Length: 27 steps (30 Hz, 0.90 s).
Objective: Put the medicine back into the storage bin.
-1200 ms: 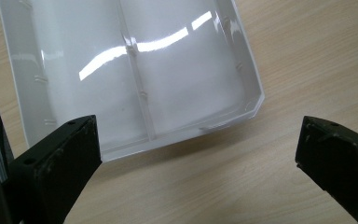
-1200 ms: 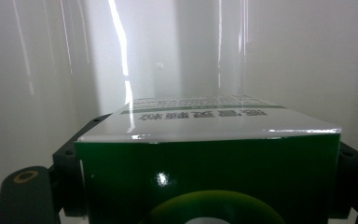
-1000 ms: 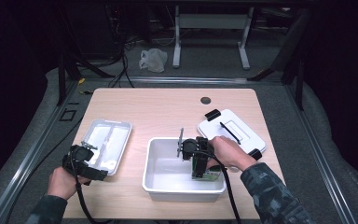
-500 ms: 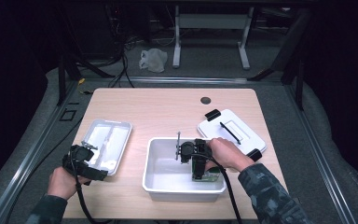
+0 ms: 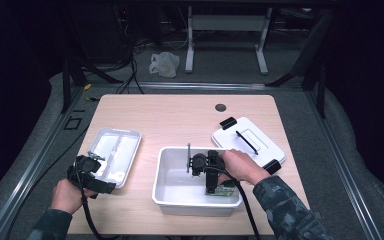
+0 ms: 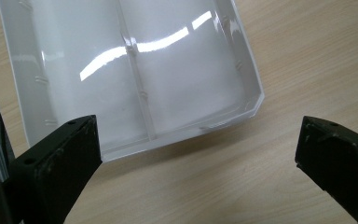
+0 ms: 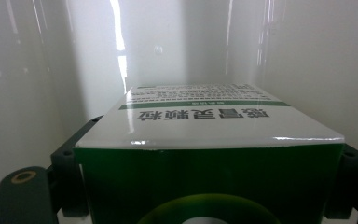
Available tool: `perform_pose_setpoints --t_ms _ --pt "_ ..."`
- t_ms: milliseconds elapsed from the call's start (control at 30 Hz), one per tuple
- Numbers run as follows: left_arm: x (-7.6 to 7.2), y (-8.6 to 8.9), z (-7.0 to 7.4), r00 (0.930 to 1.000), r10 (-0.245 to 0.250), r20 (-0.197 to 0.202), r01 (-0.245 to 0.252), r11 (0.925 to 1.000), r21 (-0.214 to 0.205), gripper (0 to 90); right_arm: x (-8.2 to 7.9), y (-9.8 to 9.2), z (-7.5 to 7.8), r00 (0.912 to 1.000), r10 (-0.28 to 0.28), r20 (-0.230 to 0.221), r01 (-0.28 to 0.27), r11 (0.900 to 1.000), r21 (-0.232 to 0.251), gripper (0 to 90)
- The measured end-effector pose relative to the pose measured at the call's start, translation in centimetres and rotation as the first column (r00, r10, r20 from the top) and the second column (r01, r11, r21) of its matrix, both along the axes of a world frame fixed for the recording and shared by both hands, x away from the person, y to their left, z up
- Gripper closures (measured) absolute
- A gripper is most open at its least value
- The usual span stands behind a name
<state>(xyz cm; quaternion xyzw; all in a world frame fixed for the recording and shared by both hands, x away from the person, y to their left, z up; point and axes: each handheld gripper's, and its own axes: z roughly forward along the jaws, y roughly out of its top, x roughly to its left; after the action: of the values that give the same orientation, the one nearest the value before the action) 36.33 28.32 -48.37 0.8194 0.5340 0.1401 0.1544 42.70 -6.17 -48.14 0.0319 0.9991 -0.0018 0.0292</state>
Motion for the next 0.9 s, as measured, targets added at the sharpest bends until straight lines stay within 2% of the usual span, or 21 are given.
perform_pose_setpoints --t_ms 33,233,267,300,333,367,600,767,833,867,900 --pt "0.00 0.01 0.01 1.0000 0.002 -0.002 -0.002 1.0000 -0.002 0.2 -0.04 0.01 -0.25 0.9999 -0.004 0.014 0.004 0.9999 0.016 14.5" --pt "0.01 -0.02 0.00 1.0000 0.001 -0.001 -0.001 1.0000 0.001 0.2 0.07 0.37 -0.46 0.9999 -0.010 0.003 0.010 0.9994 -0.032 14.4" --pt "0.01 -0.02 0.00 1.0000 0.001 -0.001 -0.001 1.0000 0.001 0.2 0.00 0.37 -0.67 0.9997 -0.015 0.018 0.015 0.9998 -0.013 14.3" --pt "-0.01 -0.04 -0.01 1.0000 0.004 -0.001 -0.004 1.0000 0.001 0.2 0.11 0.50 -0.47 0.9999 -0.013 0.000 0.013 0.9988 -0.047 14.3" --pt "0.01 -0.02 0.00 1.0000 0.000 -0.001 0.000 1.0000 0.002 0.2 0.12 0.57 -0.46 0.9999 -0.016 -0.004 0.016 0.9982 -0.058 14.2" --pt "0.00 -0.02 0.00 1.0000 0.001 -0.001 -0.001 1.0000 0.002 0.2 0.04 0.51 -0.77 0.9997 -0.020 0.014 0.020 0.9994 -0.030 14.2" --pt "0.01 -0.05 -0.01 1.0000 0.001 -0.001 -0.001 1.0000 0.004 0.3 0.11 0.63 -1.20 0.9994 -0.033 0.011 0.033 0.9984 -0.045 13.4" --pt "0.00 -0.08 -0.02 1.0000 0.004 -0.001 -0.004 1.0000 0.003 0.3 0.10 0.63 -1.00 0.9991 -0.042 0.010 0.042 0.9976 -0.055 12.5" --pt "-0.01 -0.09 -0.01 1.0000 0.004 -0.001 -0.004 1.0000 0.002 0.3 0.16 0.54 -0.91 0.9989 -0.047 -0.002 0.046 0.9979 -0.046 12.0" --pt "-0.01 -0.10 -0.01 1.0000 0.004 -0.001 -0.004 1.0000 0.002 0.3 0.08 0.56 -0.70 0.9985 -0.054 0.007 0.054 0.9968 -0.059 11.4" --pt "-0.01 -0.10 -0.01 1.0000 0.003 -0.001 -0.003 1.0000 0.001 0.2 0.13 0.46 -0.68 0.9982 -0.059 -0.013 0.059 0.9975 -0.038 10.9"
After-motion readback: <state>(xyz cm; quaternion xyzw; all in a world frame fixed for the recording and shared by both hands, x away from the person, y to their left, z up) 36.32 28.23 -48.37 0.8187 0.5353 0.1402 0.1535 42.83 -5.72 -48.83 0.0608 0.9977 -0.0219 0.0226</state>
